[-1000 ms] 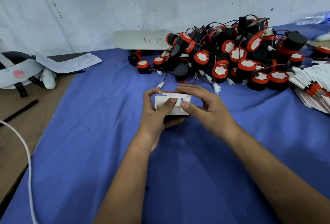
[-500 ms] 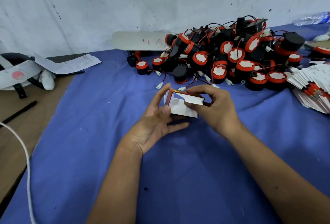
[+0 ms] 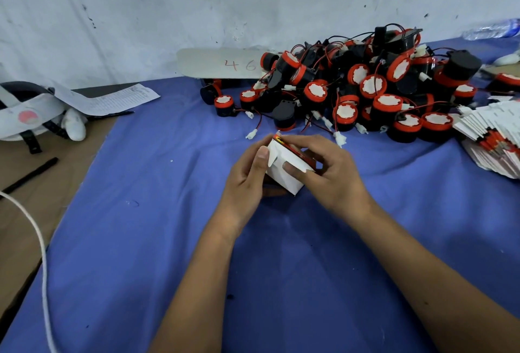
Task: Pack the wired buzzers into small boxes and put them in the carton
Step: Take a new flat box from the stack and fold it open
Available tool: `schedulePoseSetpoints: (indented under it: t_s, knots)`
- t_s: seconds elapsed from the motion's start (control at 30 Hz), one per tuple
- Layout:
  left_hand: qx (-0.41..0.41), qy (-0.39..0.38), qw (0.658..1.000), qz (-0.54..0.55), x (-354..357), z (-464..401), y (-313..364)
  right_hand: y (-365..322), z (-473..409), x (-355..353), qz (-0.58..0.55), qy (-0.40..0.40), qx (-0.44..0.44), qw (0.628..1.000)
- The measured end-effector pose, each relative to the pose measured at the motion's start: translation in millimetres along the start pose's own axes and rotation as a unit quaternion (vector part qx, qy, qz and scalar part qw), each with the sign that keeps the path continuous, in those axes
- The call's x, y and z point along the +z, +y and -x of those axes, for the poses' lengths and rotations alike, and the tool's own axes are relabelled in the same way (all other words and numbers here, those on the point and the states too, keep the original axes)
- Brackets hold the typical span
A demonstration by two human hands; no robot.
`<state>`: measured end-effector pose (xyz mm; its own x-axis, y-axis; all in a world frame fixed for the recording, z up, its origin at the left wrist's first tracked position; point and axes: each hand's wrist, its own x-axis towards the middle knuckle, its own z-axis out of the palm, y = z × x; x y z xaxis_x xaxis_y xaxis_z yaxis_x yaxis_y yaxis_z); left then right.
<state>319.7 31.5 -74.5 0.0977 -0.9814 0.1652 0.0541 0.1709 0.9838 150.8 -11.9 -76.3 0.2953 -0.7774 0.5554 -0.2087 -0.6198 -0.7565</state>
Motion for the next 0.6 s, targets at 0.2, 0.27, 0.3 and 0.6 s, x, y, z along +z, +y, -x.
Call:
schedulePoseSetpoints:
  t_s: [0.2,0.27,0.3,0.6]
  knots:
    - [0.027,0.022,0.997,-0.071,3.6,-1.0,-8.8,-3.6,0.9,3.2,0.021,0.027,-0.005,0.999]
    - [0.068,0.053,0.986,-0.144,7.5,-0.9,-9.8,-5.7,1.3,4.4,0.035,0.018,-0.008,0.999]
    - [0.090,0.073,0.978,-0.175,8.7,-0.5,-9.8,-6.7,1.5,4.3,0.037,0.005,-0.012,0.999]
    - [0.105,0.138,0.969,-0.177,7.5,-0.1,-4.3,-4.0,0.7,1.7,0.056,-0.028,-0.026,0.998]
